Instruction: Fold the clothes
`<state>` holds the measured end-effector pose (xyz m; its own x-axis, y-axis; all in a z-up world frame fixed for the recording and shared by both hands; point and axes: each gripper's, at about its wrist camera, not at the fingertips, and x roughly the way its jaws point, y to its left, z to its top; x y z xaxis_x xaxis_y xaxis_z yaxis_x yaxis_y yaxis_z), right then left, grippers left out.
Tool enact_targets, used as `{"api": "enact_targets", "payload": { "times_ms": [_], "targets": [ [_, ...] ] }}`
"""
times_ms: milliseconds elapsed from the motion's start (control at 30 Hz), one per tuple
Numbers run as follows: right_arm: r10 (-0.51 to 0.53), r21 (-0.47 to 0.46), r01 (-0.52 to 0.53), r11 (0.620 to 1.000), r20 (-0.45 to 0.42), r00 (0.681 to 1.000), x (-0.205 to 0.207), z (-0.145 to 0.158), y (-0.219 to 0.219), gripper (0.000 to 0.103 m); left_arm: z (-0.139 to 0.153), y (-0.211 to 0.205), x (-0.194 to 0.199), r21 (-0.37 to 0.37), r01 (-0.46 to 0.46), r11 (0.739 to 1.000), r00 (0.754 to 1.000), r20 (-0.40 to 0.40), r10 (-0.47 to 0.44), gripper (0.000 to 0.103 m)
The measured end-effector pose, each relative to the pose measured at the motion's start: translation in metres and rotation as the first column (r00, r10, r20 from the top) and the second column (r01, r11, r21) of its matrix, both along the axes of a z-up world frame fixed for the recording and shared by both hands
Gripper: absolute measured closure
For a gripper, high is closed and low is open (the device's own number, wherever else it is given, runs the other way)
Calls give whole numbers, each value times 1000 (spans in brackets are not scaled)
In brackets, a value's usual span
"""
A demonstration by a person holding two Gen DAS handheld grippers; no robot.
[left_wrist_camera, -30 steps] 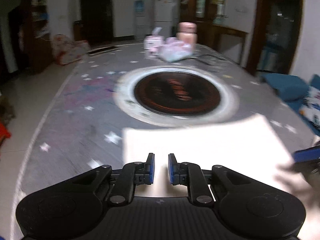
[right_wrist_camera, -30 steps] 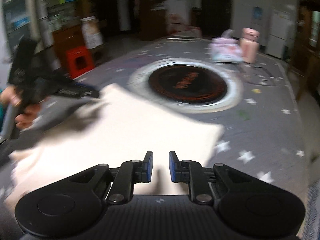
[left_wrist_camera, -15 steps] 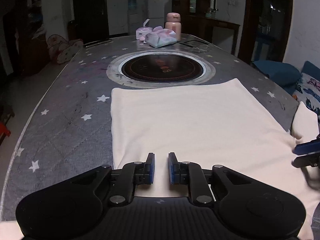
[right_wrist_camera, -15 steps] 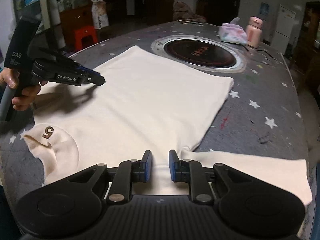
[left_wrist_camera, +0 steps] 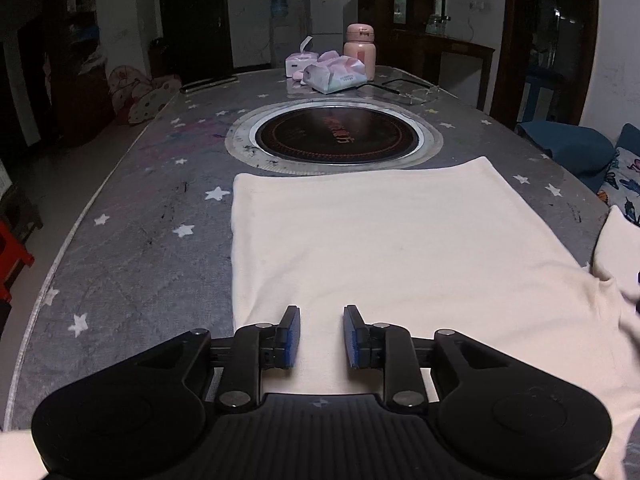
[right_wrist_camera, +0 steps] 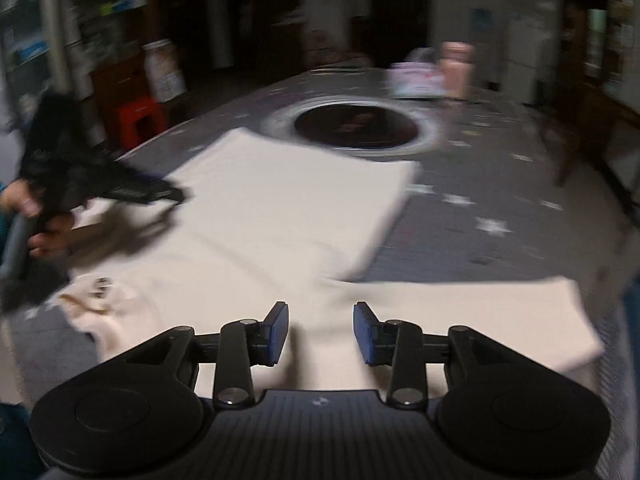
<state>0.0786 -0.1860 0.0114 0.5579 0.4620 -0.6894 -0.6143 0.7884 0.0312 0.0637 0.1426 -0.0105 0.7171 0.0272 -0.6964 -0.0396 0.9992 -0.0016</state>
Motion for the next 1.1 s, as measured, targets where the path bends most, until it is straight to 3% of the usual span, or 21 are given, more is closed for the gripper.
{"api": "enact_targets", "payload": {
  "times_ms": [100, 200, 300, 433, 467, 567, 633, 833, 1000, 1100],
  "targets": [
    [-150, -31, 151, 988, 30, 988, 15, -4, -32, 67, 5, -16, -10, -20, 43, 999, 999, 3, -43, 72],
    [-328, -7, 328, 945, 27, 944, 37, -9, -69, 67, 7, -34, -23, -28, 96, 995, 995, 9, -96, 67],
    [-423, 5, 423, 906, 35, 905, 54, -14, -93, 64, 6, -47, -31, -39, 122, 992, 993, 1, -122, 67],
    [-491, 44, 491, 870, -28, 871, 72, -28, -113, 65, 6, -60, -41, -25, 140, 990, 990, 4, -140, 65],
    [-491, 47, 492, 870, -24, 871, 72, -30, -114, 68, 6, -62, -42, -21, 144, 989, 990, 6, -144, 64],
    [-486, 54, 486, 872, -5, 874, 71, -34, -114, 94, 5, -66, -45, -14, 150, 989, 989, 1, -150, 62],
    [-486, 38, 484, 874, 36, 873, 66, -29, -112, 98, 3, -68, -45, -8, 156, 988, 988, -9, -156, 62],
    [-515, -54, 528, 847, 157, 843, 50, -19, -114, 99, -1, -71, -52, 7, 182, 983, 983, -14, -182, 56],
    [-528, -103, 539, 836, 114, 842, 51, -33, -114, 92, 2, -67, -62, -4, 177, 984, 984, 1, -177, 56],
    [-509, -76, 524, 848, 154, 847, 40, -18, -105, 90, 5, -60, -70, -13, 164, 986, 986, 13, -164, 56]
  ]
}}
